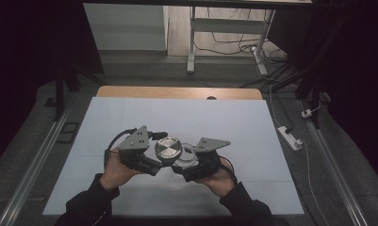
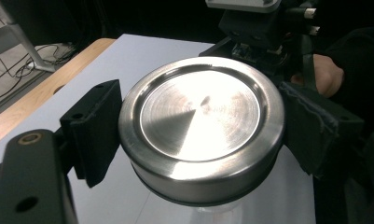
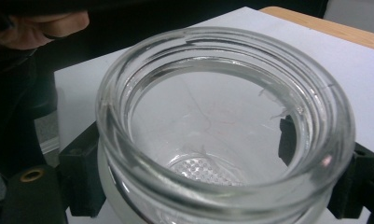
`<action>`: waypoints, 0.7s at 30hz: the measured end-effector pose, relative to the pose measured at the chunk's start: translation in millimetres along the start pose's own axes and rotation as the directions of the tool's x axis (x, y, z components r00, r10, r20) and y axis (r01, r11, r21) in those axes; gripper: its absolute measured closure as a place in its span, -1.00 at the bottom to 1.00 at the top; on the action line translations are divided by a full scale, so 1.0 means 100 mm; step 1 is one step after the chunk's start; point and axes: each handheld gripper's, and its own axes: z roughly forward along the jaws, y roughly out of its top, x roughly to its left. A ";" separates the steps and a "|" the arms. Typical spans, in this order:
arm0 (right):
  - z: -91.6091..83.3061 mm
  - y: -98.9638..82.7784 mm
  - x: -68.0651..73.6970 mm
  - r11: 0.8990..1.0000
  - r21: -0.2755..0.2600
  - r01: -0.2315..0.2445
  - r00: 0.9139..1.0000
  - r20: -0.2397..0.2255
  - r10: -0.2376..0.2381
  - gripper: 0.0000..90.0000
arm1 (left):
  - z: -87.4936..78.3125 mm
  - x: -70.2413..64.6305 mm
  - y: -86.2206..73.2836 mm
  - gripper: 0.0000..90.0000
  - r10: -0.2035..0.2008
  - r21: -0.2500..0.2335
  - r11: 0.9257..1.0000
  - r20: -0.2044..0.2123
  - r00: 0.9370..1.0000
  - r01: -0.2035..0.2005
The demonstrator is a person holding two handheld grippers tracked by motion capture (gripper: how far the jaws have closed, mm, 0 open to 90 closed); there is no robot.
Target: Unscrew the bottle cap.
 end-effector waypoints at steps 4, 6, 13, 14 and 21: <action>-0.01 -0.01 -0.03 1.000 -0.001 -0.005 1.000 0.012 0.005 -0.68 | -0.04 0.01 -0.04 -0.59 -0.011 0.000 1.000 -0.013 1.000 0.011; -0.02 -0.01 -0.04 1.000 -0.001 -0.007 1.000 0.019 0.007 -0.68 | -0.06 0.02 -0.06 -0.59 -0.018 0.000 1.000 -0.021 1.000 0.018; -0.04 -0.01 -0.08 1.000 -0.004 -0.007 0.999 0.034 0.007 -0.68 | -0.11 0.05 -0.12 -0.59 -0.034 -0.004 0.999 -0.039 0.999 0.034; -0.04 -0.01 -0.08 1.000 -0.005 -0.008 0.999 0.036 0.008 -0.68 | -0.12 0.05 -0.13 -0.59 -0.035 -0.001 0.999 -0.042 0.998 0.035; -0.06 -0.01 -0.11 1.000 -0.014 -0.017 0.999 0.043 0.018 -0.68 | -0.16 0.08 -0.20 -0.59 -0.047 0.006 0.999 -0.060 0.997 0.047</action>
